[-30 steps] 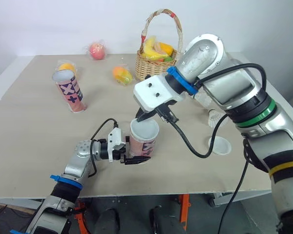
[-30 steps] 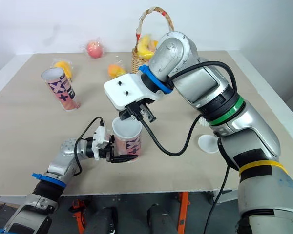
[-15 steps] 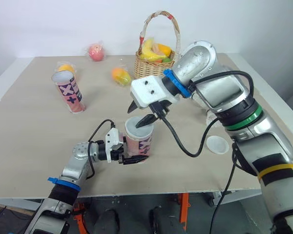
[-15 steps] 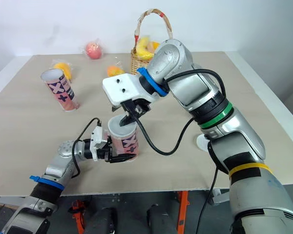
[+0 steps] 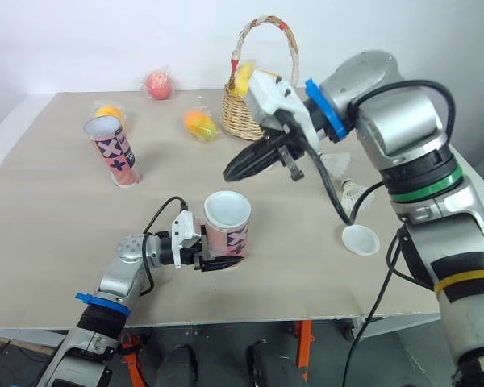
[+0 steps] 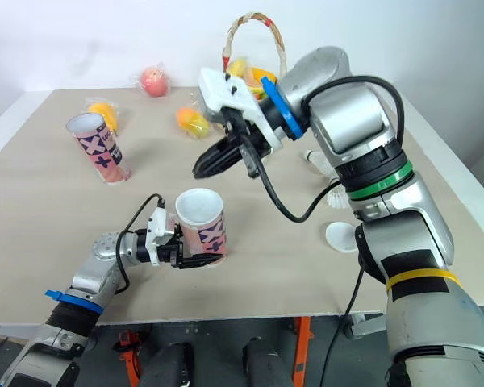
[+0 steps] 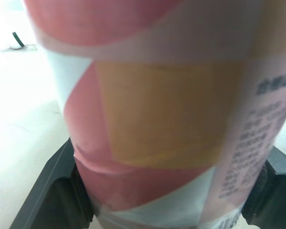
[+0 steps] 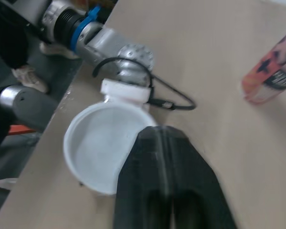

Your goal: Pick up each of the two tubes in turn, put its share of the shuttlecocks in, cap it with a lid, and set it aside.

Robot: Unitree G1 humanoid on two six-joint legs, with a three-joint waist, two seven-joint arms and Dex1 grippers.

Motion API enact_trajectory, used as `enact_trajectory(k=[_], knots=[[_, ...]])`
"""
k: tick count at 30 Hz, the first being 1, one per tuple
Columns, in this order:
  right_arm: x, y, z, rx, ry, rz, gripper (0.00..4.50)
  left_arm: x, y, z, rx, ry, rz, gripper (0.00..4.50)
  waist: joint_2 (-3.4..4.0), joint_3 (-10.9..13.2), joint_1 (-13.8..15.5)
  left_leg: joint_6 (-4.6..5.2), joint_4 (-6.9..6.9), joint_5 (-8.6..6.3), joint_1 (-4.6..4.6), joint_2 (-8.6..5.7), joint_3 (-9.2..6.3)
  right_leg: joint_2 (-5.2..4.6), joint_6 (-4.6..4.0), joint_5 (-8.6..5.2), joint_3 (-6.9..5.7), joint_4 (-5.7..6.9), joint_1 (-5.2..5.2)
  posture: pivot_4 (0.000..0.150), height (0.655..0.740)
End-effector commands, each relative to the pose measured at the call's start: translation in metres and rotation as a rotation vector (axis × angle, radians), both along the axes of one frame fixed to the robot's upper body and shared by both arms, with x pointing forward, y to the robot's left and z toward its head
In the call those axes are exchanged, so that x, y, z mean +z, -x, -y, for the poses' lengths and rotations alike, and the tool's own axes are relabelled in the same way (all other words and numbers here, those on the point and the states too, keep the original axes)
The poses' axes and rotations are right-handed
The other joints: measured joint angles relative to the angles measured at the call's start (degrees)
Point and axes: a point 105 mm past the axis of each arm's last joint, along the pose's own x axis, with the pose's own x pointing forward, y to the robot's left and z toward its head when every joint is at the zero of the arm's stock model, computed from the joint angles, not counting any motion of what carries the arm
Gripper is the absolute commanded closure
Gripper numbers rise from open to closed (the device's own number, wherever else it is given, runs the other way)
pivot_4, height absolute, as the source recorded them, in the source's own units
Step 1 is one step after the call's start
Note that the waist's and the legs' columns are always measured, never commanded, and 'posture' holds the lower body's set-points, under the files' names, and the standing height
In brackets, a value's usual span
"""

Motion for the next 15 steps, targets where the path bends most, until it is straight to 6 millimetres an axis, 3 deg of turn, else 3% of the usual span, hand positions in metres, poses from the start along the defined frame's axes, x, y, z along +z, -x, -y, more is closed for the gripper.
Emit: enact_trajectory(k=[1,15], knots=[[-0.001,0.013,-0.003,0.082,0.033,0.008,4.46,-0.003,-0.003,-0.008,0.028,-0.018,-0.017,1.16,0.00,0.00,0.00,0.00,0.00,0.00,0.00,0.00,0.00,0.00,0.00,0.00,0.00,0.00,0.00,0.150,0.7400],[-0.050,0.020,-0.019,0.150,0.235,0.006,4.46,-0.003,-0.003,-0.010,0.033,-0.020,-0.018,1.16,0.00,0.00,0.00,0.00,0.00,0.00,-0.02,0.02,-0.02,0.03,-0.01,-0.02,-0.01,0.00,-0.02,0.150,0.7400]])
